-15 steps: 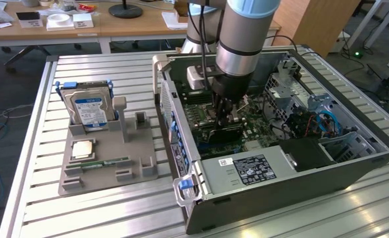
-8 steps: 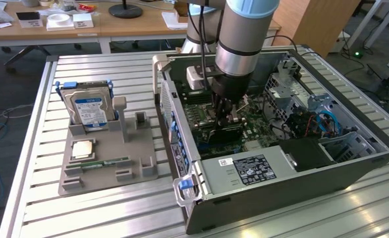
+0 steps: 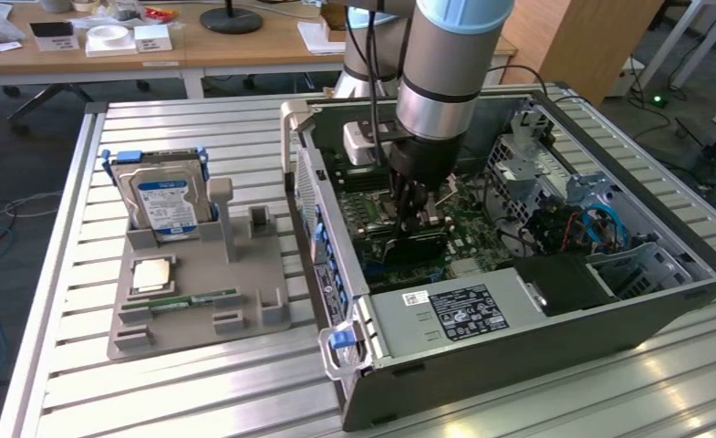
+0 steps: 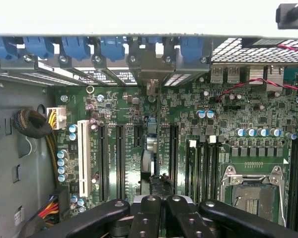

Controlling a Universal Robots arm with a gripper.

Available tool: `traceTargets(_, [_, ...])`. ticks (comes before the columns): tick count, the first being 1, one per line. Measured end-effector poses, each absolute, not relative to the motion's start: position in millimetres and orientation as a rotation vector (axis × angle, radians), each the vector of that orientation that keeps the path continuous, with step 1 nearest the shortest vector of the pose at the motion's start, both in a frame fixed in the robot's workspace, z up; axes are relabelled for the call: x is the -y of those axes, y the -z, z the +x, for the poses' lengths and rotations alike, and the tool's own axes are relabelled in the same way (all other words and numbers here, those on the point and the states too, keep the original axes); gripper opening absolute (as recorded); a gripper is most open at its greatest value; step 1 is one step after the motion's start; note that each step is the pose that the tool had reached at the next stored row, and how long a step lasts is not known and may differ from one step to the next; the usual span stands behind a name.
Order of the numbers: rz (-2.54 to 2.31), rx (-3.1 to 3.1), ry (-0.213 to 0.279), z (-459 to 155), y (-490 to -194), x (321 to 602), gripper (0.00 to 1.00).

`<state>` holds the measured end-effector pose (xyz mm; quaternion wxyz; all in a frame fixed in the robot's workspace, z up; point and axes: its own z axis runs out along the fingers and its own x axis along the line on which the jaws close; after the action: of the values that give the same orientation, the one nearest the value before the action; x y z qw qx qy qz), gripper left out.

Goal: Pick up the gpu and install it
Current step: 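Press down on the gpu until it lock into place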

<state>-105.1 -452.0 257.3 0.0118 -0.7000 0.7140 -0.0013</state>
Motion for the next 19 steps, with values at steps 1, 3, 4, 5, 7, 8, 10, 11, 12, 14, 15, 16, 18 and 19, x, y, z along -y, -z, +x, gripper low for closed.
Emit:
traceTargets(1, [-2.183, -2.227, 0.004, -105.1, -257.4, 451.9, 0.11])
traceTargets(3, [-2.184, -2.228, 0.004, -104.8, -258.7, 451.4, 0.11])
traceTargets(4, [-2.183, -2.227, 0.004, -104.9, -259.0, 451.5, 0.11])
traceTargets(5, [-2.182, -2.226, 0.003, -105.0, -259.4, 451.7, 0.11])
traceTargets(7, [-2.181, -2.225, 0.003, -105.1, -260.9, 451.8, 0.11])
traceTargets(8, [-2.181, -2.225, 0.003, -105.1, -261.8, 451.8, 0.11])
traceTargets(10, [-2.182, -2.225, 0.004, -105.0, -264.1, 451.5, 0.11])
traceTargets(11, [-2.182, -2.225, 0.004, -105.0, -265.3, 451.5, 0.11])
traceTargets(12, [-2.182, -2.226, 0.004, -105.0, -266.4, 451.6, 0.11])
traceTargets(14, [-2.182, -2.225, 0.005, -105.1, -267.9, 451.5, 0.11])
traceTargets(15, [-2.182, -2.225, 0.005, -105.1, -268.0, 451.5, 0.11])
traceTargets(16, [-2.181, -2.225, 0.004, -105.1, -268.0, 451.5, 0.11])
traceTargets(18, [-2.18, -2.224, 0.002, -105.1, -267.6, 451.5, 0.11])
traceTargets(19, [-2.18, -2.224, 0.002, -105.1, -267.5, 451.5, 0.11])
